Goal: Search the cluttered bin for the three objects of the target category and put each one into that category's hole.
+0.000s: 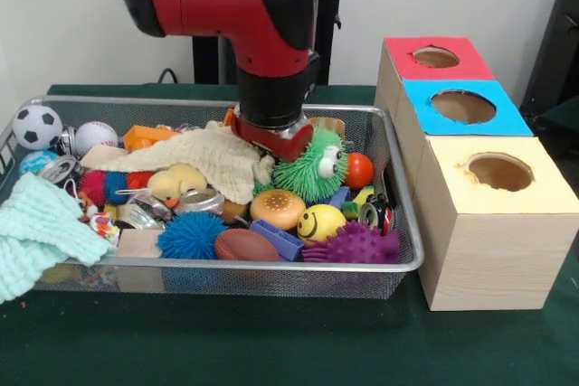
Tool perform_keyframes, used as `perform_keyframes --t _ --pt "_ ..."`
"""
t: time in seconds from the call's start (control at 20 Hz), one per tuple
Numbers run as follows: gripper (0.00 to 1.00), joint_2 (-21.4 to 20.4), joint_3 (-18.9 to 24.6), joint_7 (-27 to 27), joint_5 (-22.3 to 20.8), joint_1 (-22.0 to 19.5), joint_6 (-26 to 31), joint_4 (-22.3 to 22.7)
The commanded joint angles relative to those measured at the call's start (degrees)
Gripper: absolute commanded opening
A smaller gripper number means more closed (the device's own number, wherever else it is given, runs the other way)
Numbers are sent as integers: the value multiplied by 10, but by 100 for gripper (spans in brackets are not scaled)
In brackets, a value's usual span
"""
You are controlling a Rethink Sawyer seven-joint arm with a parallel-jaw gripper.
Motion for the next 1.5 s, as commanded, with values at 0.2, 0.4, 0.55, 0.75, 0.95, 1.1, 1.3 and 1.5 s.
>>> perform_keyframes --t 0.2,0.4,0.55,0.75,0.95,1.1,1.3,1.5 --pt "100 17 -128 66 -78 136 -79 -34" --pt "100 2 -98 27 -60 110 -67 -12" --pt "0 5 -108 25 -52 121 -70 -12" --pt "0 6 -110 33 -44 123 -81 -9" --pt "0 -1 -102 18 -42 117 -69 -8" --pt "0 -11 -117 38 -26 133 -55 -1" --pt "0 -95 -67 -12 -9 101 10 32" --pt "0 -150 -1 -64 14 49 73 64"
